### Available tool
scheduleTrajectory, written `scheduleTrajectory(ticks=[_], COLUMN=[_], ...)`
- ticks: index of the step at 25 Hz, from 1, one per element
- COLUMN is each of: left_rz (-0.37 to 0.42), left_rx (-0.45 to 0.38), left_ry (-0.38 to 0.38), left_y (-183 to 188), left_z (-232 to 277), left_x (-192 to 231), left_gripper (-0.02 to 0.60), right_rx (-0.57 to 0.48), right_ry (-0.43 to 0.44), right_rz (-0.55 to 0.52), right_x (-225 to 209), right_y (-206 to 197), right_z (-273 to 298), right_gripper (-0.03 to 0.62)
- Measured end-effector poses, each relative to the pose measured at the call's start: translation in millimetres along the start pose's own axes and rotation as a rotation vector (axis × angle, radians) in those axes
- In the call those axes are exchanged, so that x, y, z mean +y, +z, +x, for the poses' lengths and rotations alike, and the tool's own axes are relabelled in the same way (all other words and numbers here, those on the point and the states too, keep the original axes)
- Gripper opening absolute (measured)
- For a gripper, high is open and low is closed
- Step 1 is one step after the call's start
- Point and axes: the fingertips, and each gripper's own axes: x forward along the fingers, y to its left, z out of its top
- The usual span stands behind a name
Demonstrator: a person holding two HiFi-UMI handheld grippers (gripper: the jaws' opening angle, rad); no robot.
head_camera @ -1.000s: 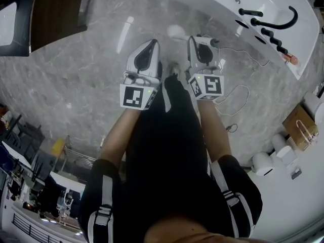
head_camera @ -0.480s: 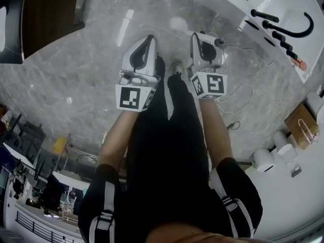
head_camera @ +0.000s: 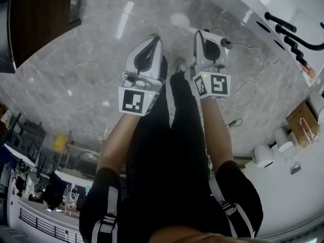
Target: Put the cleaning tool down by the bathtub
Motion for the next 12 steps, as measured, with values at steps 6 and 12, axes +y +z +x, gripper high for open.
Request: scheduleTrajectory(ticks=[6,12], left_rz=[0.000,0.004], left_rx=[-0.002,-0.020], left_ry=[0.004,0.018], left_y=[-22,-34], left_z=[22,44], left_x=[24,44], left_gripper=[0.008,0.008], right_rx=[0.010,0.027], right_ry=[-0.020,-0.018], right_rz=[0.006,-0.013], right_x=[-12,-22], right_y=[-25,-50], right_z=[31,63], right_gripper=[0.095,0.095])
